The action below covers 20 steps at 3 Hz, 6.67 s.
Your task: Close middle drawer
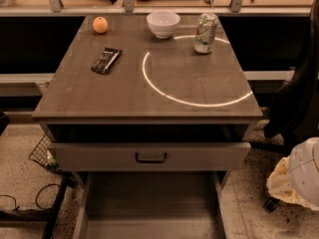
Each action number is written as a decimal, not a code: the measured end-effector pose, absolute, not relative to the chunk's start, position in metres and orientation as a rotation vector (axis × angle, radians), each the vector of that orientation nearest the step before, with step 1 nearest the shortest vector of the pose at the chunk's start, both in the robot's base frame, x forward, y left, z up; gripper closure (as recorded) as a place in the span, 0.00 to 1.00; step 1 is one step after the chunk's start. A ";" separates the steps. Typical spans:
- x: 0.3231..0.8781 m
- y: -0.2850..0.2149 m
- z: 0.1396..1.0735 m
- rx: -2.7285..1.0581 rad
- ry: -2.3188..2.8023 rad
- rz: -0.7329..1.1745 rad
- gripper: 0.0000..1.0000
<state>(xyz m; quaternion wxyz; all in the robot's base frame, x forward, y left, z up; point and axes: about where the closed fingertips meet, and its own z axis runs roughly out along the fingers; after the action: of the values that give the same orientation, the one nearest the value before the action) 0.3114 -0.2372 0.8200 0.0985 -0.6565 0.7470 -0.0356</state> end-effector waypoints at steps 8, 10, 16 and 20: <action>0.224 -0.063 0.470 -2.346 2.091 0.054 1.00; 0.233 -0.026 0.426 -2.258 2.185 0.109 1.00; 0.352 -0.004 0.425 -2.010 2.168 0.019 1.00; 0.458 0.020 0.441 -1.878 2.155 -0.075 1.00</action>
Offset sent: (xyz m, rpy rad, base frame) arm 0.0355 0.0946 -0.1494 0.0408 0.0616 0.0164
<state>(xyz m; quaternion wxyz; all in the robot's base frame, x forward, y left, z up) 0.4575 0.0195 0.4414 0.1405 -0.6502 0.7462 -0.0258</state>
